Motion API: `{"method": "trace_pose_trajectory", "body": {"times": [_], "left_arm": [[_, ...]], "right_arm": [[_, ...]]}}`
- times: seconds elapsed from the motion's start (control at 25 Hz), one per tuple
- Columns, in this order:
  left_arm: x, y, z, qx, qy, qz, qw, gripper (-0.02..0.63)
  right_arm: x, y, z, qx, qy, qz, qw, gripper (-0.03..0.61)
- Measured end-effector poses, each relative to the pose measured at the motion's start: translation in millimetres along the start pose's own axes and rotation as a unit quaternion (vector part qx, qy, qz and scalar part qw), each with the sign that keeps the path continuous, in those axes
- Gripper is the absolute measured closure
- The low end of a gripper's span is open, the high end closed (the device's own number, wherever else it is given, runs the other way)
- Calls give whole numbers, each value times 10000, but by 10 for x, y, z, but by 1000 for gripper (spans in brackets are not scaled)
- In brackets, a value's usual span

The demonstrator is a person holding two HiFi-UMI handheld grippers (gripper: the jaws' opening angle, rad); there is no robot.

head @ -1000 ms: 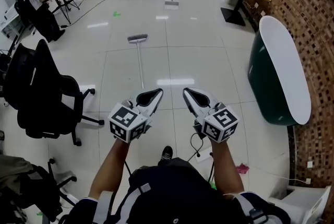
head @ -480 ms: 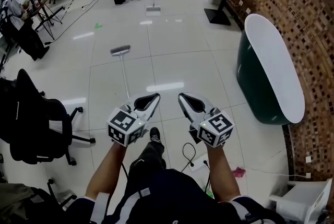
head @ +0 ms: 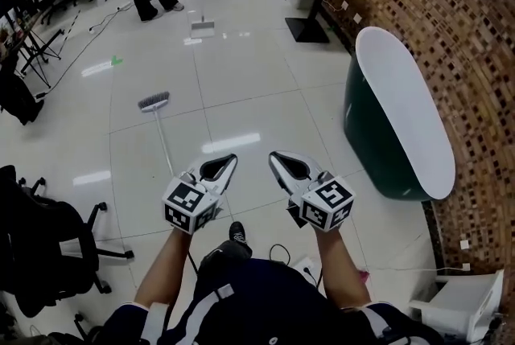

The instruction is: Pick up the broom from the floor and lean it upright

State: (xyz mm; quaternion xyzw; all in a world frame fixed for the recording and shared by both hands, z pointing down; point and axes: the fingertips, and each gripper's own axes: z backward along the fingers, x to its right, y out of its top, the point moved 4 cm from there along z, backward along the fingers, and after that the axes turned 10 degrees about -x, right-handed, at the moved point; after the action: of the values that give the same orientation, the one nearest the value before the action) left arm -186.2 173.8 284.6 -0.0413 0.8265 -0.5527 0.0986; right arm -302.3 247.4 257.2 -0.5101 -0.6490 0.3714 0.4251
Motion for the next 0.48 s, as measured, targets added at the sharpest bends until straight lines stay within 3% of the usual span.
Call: {"method": "trace_pose_trajectory", "body": {"times": [0.48], "left_arm": [[-915, 434, -763, 122, 209, 226, 9995, 614]], "right_arm": [[944, 630, -901, -86, 312, 188, 9993, 574]]}}
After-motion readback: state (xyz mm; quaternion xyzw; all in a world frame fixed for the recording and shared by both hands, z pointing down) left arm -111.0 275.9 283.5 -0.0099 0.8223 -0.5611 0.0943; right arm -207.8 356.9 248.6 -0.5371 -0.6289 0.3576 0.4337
